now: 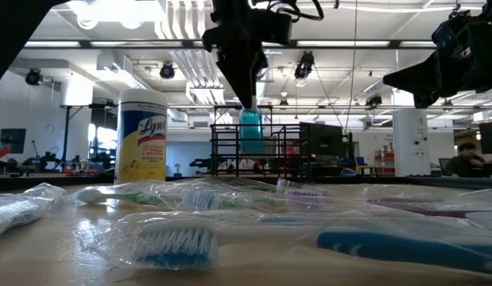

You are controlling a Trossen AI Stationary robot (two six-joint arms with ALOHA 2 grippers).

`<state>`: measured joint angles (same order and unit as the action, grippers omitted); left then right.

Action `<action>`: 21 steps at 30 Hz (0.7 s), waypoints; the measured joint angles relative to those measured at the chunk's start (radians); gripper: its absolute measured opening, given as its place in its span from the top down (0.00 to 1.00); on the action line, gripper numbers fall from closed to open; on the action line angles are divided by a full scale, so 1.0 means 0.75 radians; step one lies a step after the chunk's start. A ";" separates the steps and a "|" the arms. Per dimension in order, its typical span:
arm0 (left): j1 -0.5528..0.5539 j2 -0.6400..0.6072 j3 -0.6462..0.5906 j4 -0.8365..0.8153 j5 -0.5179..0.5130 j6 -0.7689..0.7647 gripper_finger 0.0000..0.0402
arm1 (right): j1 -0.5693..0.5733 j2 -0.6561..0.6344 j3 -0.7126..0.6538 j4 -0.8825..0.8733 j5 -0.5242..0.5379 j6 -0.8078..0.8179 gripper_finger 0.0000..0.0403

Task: Pick & Place toothbrushing station
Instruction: Put the top blue mouthwash into the wire organizer

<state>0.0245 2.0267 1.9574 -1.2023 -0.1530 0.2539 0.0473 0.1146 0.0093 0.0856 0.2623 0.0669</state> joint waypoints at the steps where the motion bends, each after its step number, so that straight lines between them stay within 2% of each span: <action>1: 0.005 0.002 -0.007 0.005 0.020 0.000 0.76 | 0.000 0.000 0.000 0.000 0.000 0.000 0.98; 21: 0.059 0.001 -0.204 0.203 0.150 0.030 0.76 | 0.000 0.000 0.000 0.004 0.001 0.000 0.98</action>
<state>0.0687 2.0274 1.8042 -1.0504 -0.0406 0.2762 0.0475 0.1146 0.0093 0.0883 0.2626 0.0669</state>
